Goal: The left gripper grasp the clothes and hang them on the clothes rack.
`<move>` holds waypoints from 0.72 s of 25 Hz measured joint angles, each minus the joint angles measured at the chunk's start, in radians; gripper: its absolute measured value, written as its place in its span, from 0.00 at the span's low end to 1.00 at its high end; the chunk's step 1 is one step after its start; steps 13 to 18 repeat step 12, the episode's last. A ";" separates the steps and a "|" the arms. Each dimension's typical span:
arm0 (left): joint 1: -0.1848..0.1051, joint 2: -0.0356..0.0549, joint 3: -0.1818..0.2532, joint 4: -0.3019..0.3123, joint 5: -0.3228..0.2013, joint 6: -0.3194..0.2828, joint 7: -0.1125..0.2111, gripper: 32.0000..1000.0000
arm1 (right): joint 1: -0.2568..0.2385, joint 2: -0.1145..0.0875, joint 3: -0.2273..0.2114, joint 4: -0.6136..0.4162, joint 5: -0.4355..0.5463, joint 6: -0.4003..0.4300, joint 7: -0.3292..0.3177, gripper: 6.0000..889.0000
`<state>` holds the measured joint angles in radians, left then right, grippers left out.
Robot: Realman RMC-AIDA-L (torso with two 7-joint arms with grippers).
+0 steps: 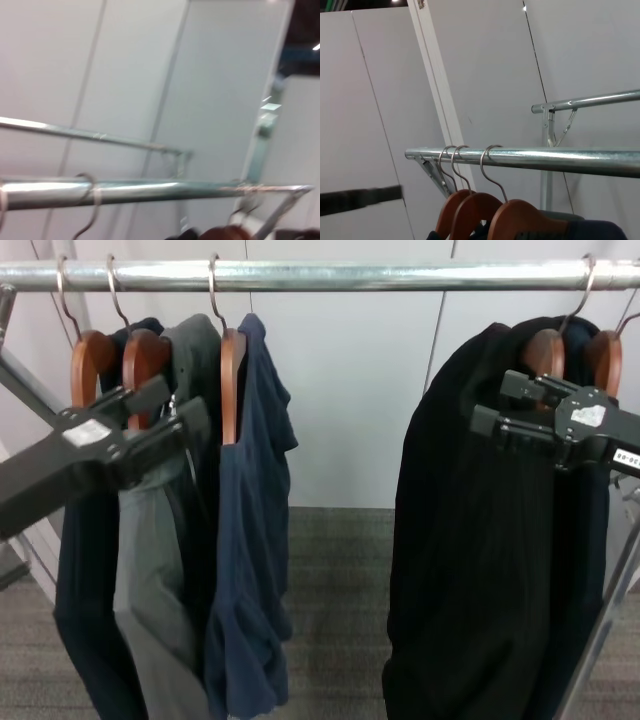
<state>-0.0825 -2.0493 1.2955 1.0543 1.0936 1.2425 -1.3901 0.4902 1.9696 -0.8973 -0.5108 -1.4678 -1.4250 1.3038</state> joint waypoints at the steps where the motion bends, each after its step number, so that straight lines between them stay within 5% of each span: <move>1: -0.002 0.0002 -0.007 -0.013 -0.003 0.019 0.011 0.67 | 0.000 0.000 0.000 0.000 0.000 0.000 0.000 0.95; 4: -0.011 0.0019 -0.041 -0.099 -0.011 0.110 0.071 0.67 | 0.000 0.000 0.000 0.000 0.000 0.000 -0.001 0.95; 9: -0.023 0.0028 -0.038 -0.160 0.035 0.161 0.155 0.67 | 0.000 0.000 0.000 0.000 -0.003 0.001 -0.001 0.95; 18: -0.030 0.0025 -0.037 -0.164 0.061 0.164 0.160 0.67 | 0.001 0.000 0.000 0.000 -0.004 0.007 -0.001 0.95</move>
